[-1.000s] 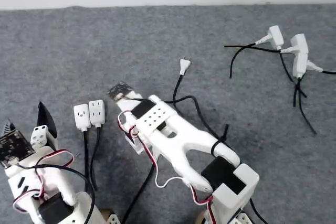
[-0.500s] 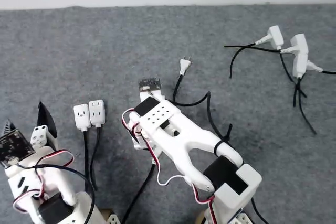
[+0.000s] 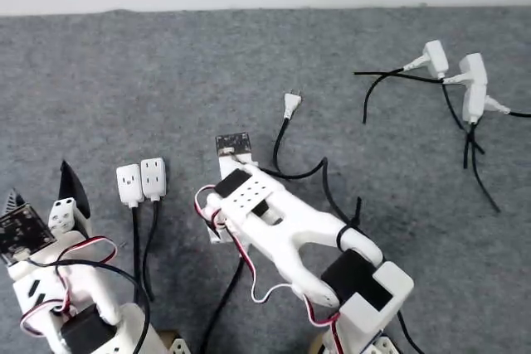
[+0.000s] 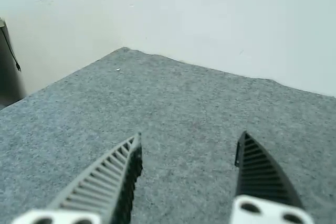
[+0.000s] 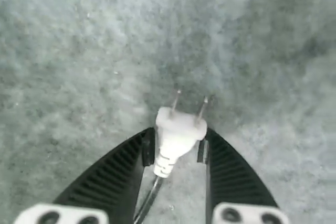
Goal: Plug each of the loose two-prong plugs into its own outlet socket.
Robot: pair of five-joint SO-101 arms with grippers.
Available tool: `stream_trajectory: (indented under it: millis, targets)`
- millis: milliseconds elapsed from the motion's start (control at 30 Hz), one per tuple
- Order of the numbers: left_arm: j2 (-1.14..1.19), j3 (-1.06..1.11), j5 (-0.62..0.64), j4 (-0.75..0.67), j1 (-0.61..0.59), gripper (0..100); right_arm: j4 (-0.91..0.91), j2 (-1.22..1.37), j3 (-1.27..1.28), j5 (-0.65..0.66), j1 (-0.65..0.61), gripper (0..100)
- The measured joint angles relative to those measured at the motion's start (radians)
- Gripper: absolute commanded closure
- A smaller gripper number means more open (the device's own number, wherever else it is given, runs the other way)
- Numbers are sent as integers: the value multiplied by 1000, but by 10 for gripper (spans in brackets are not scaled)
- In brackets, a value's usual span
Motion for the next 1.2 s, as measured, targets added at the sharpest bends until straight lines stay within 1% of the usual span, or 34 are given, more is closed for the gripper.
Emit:
stream_trajectory:
  millis: [300, 333, 400, 467, 500, 600, 900, 967, 1067, 1200]
  targets:
    - [0, 0, 0, 0, 0, 712, -107, -15, 75, 0, -6, 846]
    - [0, 0, 0, 0, 0, 712, -112, -17, 81, -2, -6, 880]
    - [0, 0, 0, 0, 0, 712, -115, -20, 81, -2, -6, 993]
    - [0, 0, 0, 0, 0, 712, -117, -20, 83, -2, 2, 975]
    - [0, 0, 0, 0, 0, 712, -118, -21, 84, 9, 5, 995]
    - [0, 0, 0, 0, 0, 712, -123, -21, 92, 69, 8, 993]
    - [0, 14, 0, 0, 3, 712, -120, -23, 92, 71, 8, 991]
    - [0, 18, 0, 0, 35, 712, -110, -23, 92, 74, 20, 991]
    - [0, 26, -8, 0, 87, 712, -92, -32, 91, 121, 43, 991]
    - [0, 26, -52, 28, 170, 712, -46, -71, 89, 272, 100, 990]
